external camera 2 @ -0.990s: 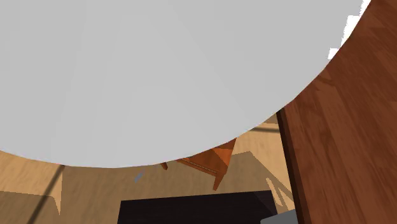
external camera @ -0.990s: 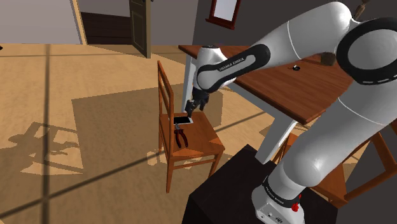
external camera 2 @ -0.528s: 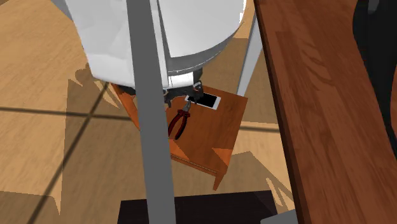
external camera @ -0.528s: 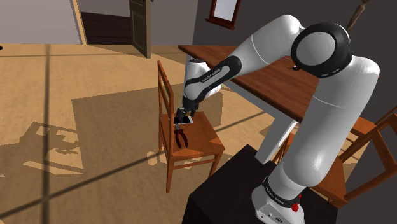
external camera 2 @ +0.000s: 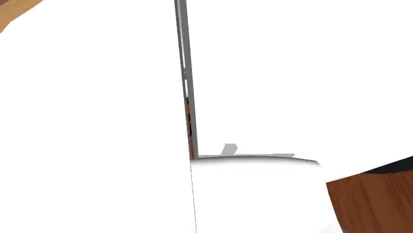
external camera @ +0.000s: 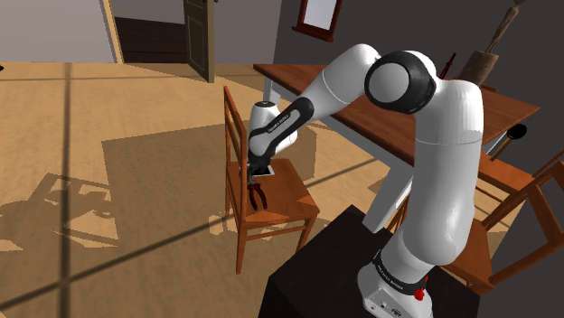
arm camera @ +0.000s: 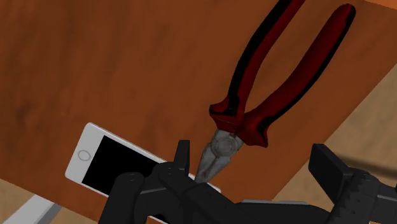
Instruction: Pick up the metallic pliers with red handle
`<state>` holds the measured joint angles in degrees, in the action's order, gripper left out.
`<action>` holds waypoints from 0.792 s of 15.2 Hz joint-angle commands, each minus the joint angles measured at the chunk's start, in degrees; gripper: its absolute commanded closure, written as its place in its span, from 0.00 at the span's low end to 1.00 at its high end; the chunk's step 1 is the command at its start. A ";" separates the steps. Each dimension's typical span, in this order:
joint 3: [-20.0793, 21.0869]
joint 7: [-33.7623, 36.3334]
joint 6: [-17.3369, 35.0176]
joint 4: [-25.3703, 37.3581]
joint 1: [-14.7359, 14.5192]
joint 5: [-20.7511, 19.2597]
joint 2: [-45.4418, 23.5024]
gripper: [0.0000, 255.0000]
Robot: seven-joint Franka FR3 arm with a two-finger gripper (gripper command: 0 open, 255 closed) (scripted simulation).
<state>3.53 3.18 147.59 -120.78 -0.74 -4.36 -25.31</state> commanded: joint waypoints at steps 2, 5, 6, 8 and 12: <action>-0.18 0.32 1.65 0.59 -0.23 -0.27 -2.22 0.00; -0.42 0.56 3.64 1.00 -0.41 -0.56 -4.63 0.00; -0.42 0.56 3.65 0.99 -0.41 -0.56 -4.63 0.00; -0.42 0.59 3.66 1.01 -0.44 -0.57 -4.65 1.00; -0.42 0.58 3.65 1.02 -0.43 -0.56 -4.65 1.00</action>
<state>3.11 3.76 151.24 -119.77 -1.17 -4.92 -29.95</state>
